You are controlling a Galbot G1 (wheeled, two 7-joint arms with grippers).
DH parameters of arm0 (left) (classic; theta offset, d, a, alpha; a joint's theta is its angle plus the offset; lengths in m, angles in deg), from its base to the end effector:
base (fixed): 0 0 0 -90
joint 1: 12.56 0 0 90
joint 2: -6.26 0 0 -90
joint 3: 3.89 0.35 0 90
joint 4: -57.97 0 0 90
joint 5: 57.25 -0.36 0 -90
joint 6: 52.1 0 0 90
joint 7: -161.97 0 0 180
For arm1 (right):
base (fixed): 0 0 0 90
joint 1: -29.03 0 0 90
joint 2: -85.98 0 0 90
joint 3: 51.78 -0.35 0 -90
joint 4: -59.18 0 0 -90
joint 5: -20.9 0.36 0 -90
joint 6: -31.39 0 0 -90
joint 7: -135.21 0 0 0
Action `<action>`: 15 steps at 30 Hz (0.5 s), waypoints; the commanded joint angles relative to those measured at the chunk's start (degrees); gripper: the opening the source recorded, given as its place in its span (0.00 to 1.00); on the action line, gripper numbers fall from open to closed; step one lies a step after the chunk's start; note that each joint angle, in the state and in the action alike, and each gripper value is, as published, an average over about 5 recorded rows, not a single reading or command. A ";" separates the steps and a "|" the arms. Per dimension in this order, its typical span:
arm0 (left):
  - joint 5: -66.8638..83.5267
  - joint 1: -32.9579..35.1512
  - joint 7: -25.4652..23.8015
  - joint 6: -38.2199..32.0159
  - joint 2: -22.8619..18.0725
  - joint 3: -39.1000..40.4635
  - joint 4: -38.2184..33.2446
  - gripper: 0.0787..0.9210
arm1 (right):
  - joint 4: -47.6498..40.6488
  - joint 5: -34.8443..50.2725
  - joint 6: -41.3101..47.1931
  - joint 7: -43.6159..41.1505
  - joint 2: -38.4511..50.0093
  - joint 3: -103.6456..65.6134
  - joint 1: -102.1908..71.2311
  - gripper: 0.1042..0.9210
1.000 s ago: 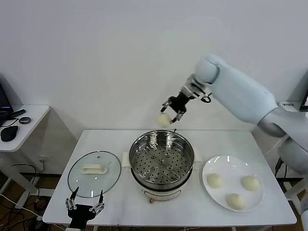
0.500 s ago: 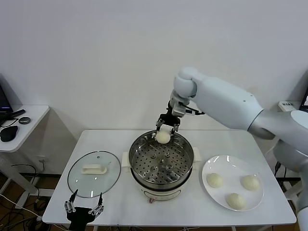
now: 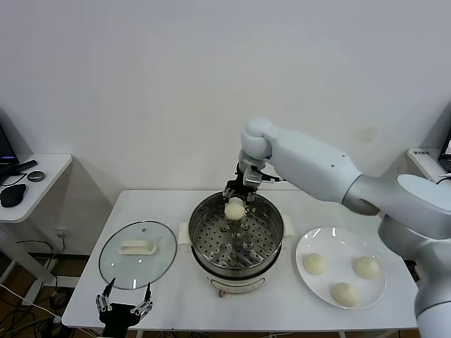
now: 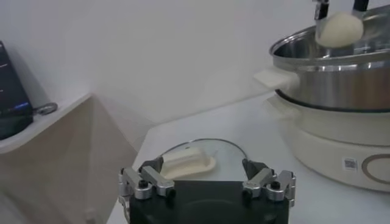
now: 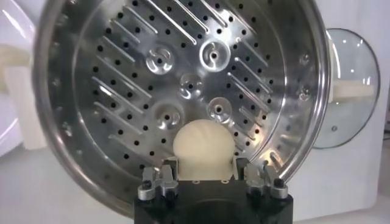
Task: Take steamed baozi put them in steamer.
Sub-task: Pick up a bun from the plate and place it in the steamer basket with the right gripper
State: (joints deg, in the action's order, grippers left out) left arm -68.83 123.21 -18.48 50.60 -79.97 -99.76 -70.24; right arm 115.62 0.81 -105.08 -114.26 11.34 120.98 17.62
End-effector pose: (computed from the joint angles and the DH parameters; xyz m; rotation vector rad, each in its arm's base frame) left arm 0.1066 0.0372 -0.2889 0.0658 -2.7545 -0.4425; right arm 0.6037 0.1415 -0.0833 -2.0418 0.2661 -2.2001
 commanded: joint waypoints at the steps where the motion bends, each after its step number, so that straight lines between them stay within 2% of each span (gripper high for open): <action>1: 0.00 0.37 -0.02 0.01 0.03 0.10 -0.05 0.88 | -3.26 -8.29 -0.93 4.62 -2.47 -2.20 -2.49 0.56; 12: 0.28 0.46 -0.07 0.04 0.27 0.10 -0.13 0.88 | -6.07 -8.79 -0.91 4.77 -3.44 -2.44 -3.49 0.57; 15: 0.28 0.48 -0.14 0.08 0.26 0.19 -0.11 0.88 | -6.02 -8.41 -0.89 5.07 -3.22 -2.37 -3.80 0.64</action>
State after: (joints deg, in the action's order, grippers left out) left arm -68.53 123.63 -18.51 50.60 -79.74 -99.65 -70.38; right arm 111.07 -5.52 -105.73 -110.50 8.99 119.22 14.62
